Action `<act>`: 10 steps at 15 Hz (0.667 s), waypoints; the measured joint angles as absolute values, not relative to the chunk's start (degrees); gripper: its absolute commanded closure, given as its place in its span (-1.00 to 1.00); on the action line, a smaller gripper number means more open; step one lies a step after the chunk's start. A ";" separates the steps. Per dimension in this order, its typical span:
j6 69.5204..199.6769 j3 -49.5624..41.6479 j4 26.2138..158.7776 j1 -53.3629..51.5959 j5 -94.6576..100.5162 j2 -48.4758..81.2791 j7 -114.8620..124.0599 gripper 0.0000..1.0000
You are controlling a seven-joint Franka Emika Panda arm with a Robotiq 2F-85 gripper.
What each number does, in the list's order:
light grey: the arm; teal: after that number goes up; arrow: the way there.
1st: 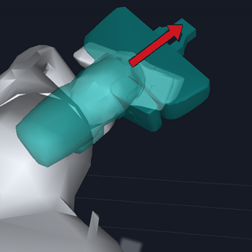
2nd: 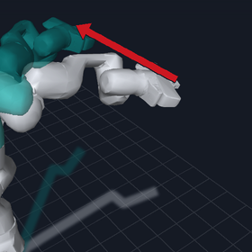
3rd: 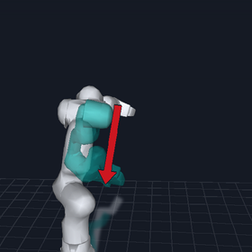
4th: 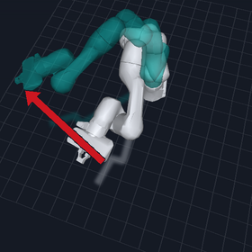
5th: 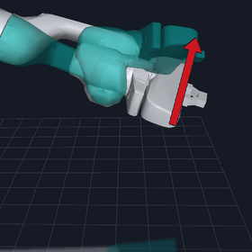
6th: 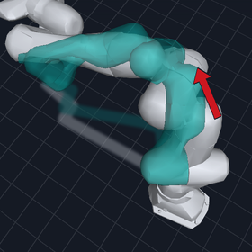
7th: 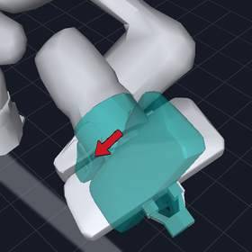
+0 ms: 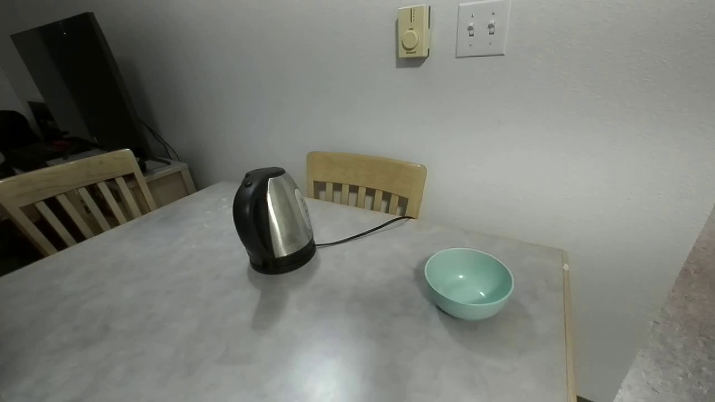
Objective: Push the kettle lid button
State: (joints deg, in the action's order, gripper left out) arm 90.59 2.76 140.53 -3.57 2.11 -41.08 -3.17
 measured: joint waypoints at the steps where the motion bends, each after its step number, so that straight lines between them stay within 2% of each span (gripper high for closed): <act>1: 90.05 2.48 139.65 -3.58 2.16 -40.02 -3.96 -1.00; 6: 90.36 2.41 138.86 -3.65 2.16 -38.77 -4.23 -1.00; 10: 107.12 -0.10 140.45 -3.64 1.48 -37.70 -5.84 -1.00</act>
